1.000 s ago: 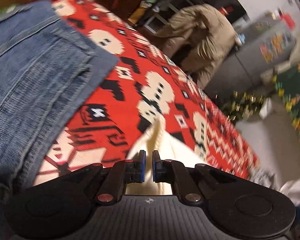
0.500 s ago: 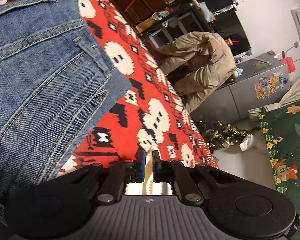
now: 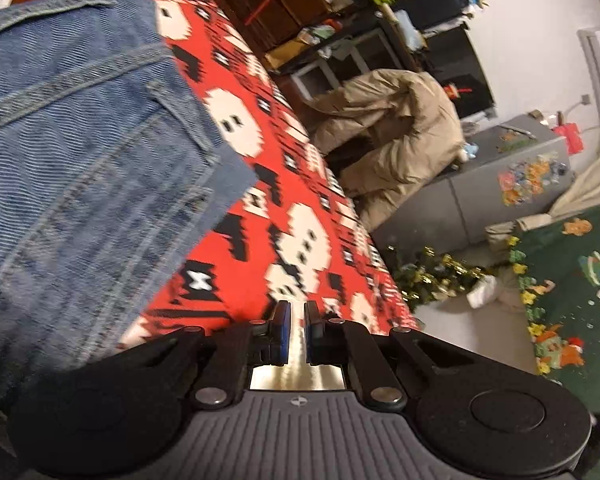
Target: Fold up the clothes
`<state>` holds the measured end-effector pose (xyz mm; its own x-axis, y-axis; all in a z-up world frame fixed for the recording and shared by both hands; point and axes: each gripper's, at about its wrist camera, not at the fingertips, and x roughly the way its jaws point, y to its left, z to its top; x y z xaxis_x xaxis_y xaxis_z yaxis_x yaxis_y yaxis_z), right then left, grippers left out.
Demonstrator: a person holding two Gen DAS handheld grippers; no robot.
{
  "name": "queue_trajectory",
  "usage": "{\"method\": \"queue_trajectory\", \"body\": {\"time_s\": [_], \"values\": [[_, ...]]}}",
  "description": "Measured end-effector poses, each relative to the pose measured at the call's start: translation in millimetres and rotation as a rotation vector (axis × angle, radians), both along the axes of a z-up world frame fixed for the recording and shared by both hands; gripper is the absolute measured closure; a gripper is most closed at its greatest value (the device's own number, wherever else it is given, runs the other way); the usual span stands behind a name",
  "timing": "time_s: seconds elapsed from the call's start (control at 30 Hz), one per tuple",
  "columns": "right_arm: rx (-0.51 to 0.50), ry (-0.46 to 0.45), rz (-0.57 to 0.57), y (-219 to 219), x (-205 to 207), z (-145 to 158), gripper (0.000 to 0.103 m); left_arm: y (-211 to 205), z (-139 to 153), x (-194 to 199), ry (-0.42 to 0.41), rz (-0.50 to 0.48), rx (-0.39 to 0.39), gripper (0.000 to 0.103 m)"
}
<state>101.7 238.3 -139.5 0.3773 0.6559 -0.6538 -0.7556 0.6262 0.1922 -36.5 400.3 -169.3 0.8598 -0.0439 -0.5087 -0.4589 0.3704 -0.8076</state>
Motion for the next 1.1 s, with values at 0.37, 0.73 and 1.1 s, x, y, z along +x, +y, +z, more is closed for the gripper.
{"method": "queue_trajectory", "body": {"time_s": [0.37,0.73,1.1], "values": [[-0.044,-0.054,-0.242,-153,11,-8,0.091,-64,2,43,0.039,-0.211,0.179,0.097],[-0.065,-0.116,-0.487,-300,55,-17,0.103,-55,-13,44,0.078,-0.199,0.138,0.097],[-0.061,-0.140,-0.536,-317,69,-6,0.093,-60,-7,46,0.075,-0.217,0.187,0.097]]}}
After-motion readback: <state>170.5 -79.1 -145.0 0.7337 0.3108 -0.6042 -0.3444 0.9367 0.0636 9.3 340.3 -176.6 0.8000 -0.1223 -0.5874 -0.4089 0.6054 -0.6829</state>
